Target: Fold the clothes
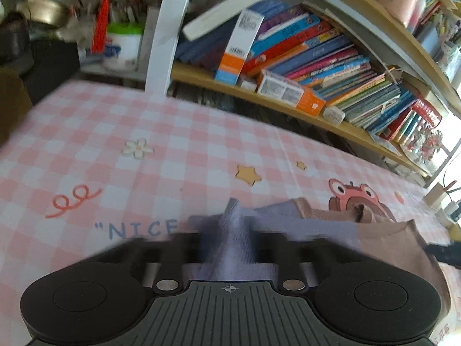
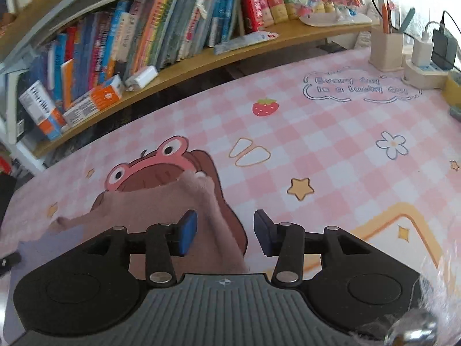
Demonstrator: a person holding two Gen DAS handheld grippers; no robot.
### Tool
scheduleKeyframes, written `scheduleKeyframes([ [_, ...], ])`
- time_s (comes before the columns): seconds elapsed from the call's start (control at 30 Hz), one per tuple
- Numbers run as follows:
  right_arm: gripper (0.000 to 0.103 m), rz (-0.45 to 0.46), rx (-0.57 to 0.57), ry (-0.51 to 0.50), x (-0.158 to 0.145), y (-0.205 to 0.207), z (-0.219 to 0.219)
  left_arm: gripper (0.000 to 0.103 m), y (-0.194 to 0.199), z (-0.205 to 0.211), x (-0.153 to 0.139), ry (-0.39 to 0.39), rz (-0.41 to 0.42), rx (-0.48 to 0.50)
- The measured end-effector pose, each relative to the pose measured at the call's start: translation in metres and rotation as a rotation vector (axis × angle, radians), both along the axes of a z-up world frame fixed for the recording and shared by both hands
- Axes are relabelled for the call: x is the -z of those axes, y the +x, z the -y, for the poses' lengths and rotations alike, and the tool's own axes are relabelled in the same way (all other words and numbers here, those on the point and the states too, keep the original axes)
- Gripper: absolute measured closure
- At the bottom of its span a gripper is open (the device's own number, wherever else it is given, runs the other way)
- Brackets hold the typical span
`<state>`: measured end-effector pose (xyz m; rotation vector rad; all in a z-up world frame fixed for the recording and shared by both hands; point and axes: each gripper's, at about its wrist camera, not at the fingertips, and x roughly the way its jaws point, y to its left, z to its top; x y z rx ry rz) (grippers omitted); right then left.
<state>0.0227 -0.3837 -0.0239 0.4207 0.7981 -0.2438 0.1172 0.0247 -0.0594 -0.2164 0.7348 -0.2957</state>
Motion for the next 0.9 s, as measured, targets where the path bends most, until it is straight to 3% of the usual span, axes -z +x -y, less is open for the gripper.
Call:
scheduleKeyframes([
  [0.13, 0.062, -0.023, -0.028, -0.043, -0.002, -0.020, -0.010, 0.099, -0.008, -0.012, -0.012, -0.090, 0.031, -0.041],
  [0.23, 0.063, -0.047, -0.018, -0.048, 0.000, -0.027, -0.013, 0.099, 0.012, -0.021, 0.010, -0.080, -0.085, -0.095],
  [0.3, 0.064, -0.043, -0.006, -0.048, -0.002, -0.032, -0.014, 0.099, 0.016, -0.024, 0.018, -0.100, -0.098, -0.105],
  [0.5, 0.064, -0.049, 0.015, -0.064, -0.015, -0.049, -0.018, 0.084, 0.019, -0.031, 0.019, -0.118, -0.108, -0.107],
  [0.53, 0.064, -0.051, 0.006, -0.073, -0.017, -0.052, -0.020, 0.072, 0.016, -0.033, 0.018, -0.101, -0.099, -0.117],
  [0.57, 0.064, -0.053, -0.004, -0.081, -0.018, -0.055, -0.022, 0.068, 0.012, -0.034, 0.016, -0.081, -0.089, -0.128],
  [0.73, 0.055, -0.062, -0.052, -0.122, -0.024, -0.070, -0.031, 0.066, -0.011, -0.044, -0.005, -0.033, -0.017, -0.181],
  [0.9, 0.052, -0.093, -0.076, -0.125, -0.017, -0.077, -0.026, 0.055, -0.053, -0.037, -0.025, -0.006, 0.034, -0.213],
])
